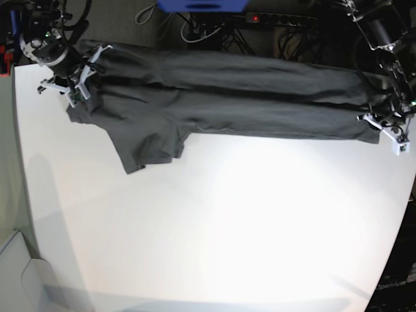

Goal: Layout the t-shirt on the table in an organized manner, then fold the t-shirt properly
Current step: 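Lift the hem end with both grippers and fold it toward the collar, then lower the folded hem and open both grippers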

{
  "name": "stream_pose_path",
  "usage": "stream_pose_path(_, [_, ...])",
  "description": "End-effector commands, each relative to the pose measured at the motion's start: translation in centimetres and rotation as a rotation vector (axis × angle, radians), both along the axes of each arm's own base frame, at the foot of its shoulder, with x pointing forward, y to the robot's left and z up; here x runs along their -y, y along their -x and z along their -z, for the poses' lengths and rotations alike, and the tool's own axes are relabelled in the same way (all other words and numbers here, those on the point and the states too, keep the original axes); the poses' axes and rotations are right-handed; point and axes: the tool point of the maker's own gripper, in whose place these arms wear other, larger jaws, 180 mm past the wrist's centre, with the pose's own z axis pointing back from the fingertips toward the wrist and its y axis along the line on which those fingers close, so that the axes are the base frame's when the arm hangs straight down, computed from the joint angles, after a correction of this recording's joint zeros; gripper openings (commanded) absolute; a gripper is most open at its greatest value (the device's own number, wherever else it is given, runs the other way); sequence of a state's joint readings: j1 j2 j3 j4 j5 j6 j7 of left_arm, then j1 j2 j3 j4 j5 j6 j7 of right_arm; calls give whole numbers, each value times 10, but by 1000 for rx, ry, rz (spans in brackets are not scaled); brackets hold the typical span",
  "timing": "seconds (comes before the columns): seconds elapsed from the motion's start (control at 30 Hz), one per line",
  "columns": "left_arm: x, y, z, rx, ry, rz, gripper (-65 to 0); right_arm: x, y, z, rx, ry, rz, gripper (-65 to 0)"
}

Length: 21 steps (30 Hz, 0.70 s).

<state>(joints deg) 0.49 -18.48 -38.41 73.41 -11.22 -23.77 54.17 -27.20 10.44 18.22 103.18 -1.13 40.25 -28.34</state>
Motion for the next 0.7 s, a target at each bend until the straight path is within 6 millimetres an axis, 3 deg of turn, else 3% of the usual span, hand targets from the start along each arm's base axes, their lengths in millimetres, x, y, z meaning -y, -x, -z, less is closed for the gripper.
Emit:
stream_pose_path(0.0, [-8,6,-2,-39,-25,0,-449,3,-7,-11,42,1,-2,-428])
stream_pose_path(0.1, [-9,14,0,-49,-29,-2,-368,7,-10,-19,61,24,-17,-376])
stream_pose_path(0.3, [-1,10,-9,-31,-47,107,-357,20,-16,-50,138,82,-7,-363])
stream_pose_path(0.47, [-3,9,-13,-28,-60,131,-356,39,-19,-62,169,119,38,-363])
stream_pose_path(0.57, [-6,20,-8,-58,-65,136,-353,42,-26,-68,191,126,43,-363])
stream_pose_path(0.67, [-7,22,-7,-62,-68,133,-281,44,-39,-74,216,131,49,-363])
